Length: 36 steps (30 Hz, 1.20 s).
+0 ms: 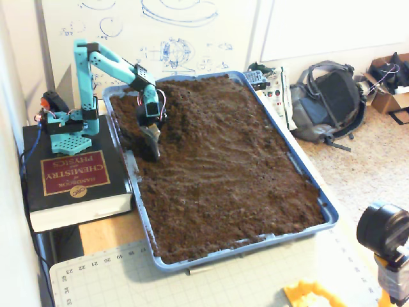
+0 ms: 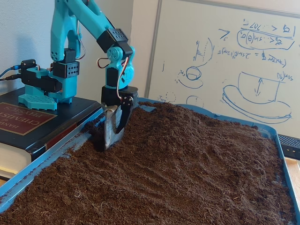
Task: Build a berm.
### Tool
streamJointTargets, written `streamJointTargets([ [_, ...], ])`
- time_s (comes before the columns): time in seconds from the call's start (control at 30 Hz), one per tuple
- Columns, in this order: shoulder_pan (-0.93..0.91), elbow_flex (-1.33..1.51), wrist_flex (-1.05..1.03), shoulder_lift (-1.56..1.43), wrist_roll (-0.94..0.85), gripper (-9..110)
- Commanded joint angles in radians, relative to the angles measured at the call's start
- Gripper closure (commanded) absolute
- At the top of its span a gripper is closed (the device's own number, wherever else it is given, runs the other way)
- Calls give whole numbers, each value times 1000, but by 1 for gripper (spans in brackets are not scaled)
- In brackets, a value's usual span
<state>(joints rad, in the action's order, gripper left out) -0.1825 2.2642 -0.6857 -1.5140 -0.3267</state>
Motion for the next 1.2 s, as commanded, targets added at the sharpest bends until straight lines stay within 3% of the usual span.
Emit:
streamJointTargets([
  [0.0,-31,-121,11,32,-6,101],
  [1.17,-34,-469,9,198,11,101],
])
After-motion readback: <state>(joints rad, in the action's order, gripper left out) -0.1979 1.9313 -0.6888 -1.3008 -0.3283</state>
